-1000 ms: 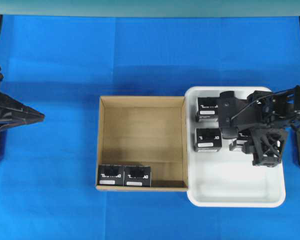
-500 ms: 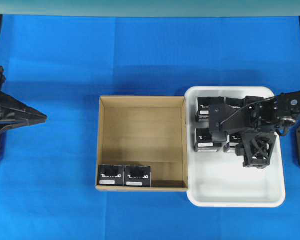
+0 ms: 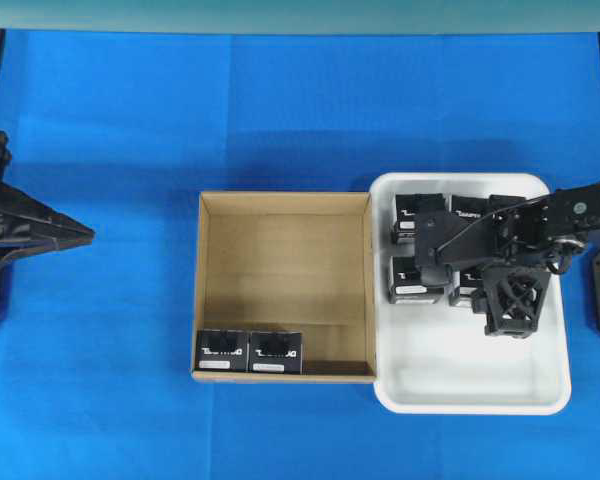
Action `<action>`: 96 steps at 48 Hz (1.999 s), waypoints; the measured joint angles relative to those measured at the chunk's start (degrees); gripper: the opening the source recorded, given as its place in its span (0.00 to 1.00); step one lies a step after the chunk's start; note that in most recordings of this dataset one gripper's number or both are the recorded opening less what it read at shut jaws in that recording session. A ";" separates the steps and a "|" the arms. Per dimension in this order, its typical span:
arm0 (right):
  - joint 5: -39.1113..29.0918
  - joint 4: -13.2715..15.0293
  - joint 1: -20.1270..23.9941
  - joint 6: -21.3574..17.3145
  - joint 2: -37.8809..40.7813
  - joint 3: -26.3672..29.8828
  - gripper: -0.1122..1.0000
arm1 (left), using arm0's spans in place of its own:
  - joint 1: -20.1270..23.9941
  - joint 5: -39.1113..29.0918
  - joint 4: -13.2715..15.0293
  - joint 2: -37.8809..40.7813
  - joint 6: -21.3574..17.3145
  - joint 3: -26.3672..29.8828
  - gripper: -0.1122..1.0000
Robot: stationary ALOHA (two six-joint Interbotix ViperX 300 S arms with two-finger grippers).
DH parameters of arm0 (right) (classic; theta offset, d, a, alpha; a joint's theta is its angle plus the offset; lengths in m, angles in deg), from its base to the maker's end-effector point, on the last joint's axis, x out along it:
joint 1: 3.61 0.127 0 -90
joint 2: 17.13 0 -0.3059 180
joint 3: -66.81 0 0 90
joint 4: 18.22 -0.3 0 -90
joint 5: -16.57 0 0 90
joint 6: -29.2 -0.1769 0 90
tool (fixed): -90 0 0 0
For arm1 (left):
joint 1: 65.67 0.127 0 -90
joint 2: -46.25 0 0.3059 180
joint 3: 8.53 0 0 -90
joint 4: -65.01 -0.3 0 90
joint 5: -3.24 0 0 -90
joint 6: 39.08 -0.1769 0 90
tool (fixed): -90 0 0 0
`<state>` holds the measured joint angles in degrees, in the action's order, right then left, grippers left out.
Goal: Pick the box from inside the cardboard box.
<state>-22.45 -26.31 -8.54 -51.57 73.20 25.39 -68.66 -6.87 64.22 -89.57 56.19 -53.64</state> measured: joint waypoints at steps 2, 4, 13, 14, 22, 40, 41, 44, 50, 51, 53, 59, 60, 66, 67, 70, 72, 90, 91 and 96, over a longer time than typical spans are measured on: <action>0.00 0.00 -0.09 0.00 0.09 0.00 0.65 | -0.09 0.00 0.09 0.00 0.00 -0.09 0.03; 0.00 0.09 0.00 0.00 0.09 0.00 0.65 | -0.09 0.00 0.00 0.00 0.00 -0.09 0.03; 0.26 0.00 -0.26 0.00 0.35 0.18 0.96 | -0.26 0.00 0.09 0.00 0.00 -0.09 0.03; 0.35 0.00 -0.26 0.00 0.35 0.18 0.97 | -0.26 0.00 0.09 0.00 0.00 -0.09 0.03; 0.53 0.00 -0.26 -0.53 0.00 0.70 0.96 | -0.35 0.00 0.00 0.09 0.00 0.00 0.03; -0.26 0.53 -0.44 -6.68 -9.76 2.11 0.96 | -0.53 0.00 0.09 0.09 0.18 0.09 0.03; -0.35 0.62 -0.53 -6.77 -10.55 2.20 0.96 | -0.53 0.00 0.09 0.09 0.09 0.09 0.03; -0.35 1.14 -0.70 -6.94 -12.92 2.11 0.96 | -0.53 0.00 0.00 0.09 0.18 0.09 0.03; -1.14 1.93 -1.23 -6.94 -16.26 1.67 0.96 | -0.53 0.00 0.09 0.09 0.18 0.09 0.04; -1.23 1.93 -1.23 -6.94 -16.61 1.58 0.96 | -0.53 0.00 0.00 0.09 0.18 0.09 0.03; -1.58 2.02 -1.32 -6.94 -17.49 1.32 0.96 | -0.62 0.00 0.09 0.09 0.26 0.09 0.03; -2.55 2.11 -1.32 -7.03 -20.57 0.97 0.96 | -0.79 0.00 0.00 0.09 0.26 0.09 0.03; -2.55 2.02 -1.32 -7.03 -21.01 0.88 0.96 | -0.79 0.00 0.00 0.09 0.26 0.09 0.03; -2.55 2.11 -1.32 -7.12 -23.29 0.44 0.96 | -0.97 0.00 0.09 0.09 0.26 0.09 0.04; -2.64 2.11 -1.32 -7.12 -23.73 0.35 0.96 | -0.97 0.00 0.09 0.09 0.26 0.09 0.03; -2.64 2.11 -1.32 -7.21 -25.14 0.18 0.96 | -0.97 0.00 0.09 0.09 0.26 0.09 0.03; -2.64 2.11 -1.32 -7.12 -26.10 0.09 0.96 | -0.97 0.00 0.00 0.09 0.26 0.09 0.03; -7.82 1.93 -1.32 -9.58 -32.08 3.16 0.96 | -1.49 0.00 0.09 0.09 0.44 0.18 0.03; -8.70 1.93 -1.41 -10.11 -32.52 3.87 0.96 | -1.49 0.00 0.00 0.09 0.44 0.18 0.03; -12.92 2.29 -1.76 -11.69 -34.63 6.68 0.96 | -1.58 0.00 0.00 0.09 0.44 0.18 0.03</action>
<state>-35.37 -24.03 -10.29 -63.26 38.57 32.07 -70.24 -6.87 64.22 -89.48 56.63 -53.46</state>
